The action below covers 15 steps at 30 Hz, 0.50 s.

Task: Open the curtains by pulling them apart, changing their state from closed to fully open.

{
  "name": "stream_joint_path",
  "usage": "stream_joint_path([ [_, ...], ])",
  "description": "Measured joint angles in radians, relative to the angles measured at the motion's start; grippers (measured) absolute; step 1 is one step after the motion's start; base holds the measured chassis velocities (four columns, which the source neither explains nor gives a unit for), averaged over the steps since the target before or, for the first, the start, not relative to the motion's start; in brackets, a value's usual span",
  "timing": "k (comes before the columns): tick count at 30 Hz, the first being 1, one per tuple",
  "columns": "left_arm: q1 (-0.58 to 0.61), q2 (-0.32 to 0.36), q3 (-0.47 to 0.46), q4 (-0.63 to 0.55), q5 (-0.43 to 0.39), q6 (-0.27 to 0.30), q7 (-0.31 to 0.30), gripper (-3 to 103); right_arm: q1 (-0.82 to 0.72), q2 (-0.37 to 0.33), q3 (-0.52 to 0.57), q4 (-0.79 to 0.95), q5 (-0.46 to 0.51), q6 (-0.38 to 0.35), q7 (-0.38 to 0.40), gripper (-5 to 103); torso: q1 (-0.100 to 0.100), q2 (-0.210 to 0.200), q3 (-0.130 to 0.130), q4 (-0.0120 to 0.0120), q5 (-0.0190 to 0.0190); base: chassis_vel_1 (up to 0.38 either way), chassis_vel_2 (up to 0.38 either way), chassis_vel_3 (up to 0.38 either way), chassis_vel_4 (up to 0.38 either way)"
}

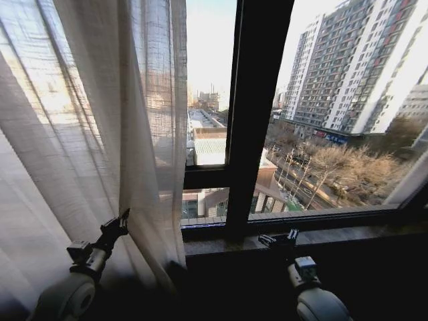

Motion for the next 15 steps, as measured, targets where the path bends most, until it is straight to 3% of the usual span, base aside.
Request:
stream_joint_path([
  [15,0.064,-0.059,-0.021,-0.083,0.011,0.001,-0.042,0,-0.001,0.001,-0.006,0.013,0.004,0.0,-0.001,100,0.0,0.0,0.0,0.0,-0.0002,0.361,0.348,-0.364,-0.344],
])
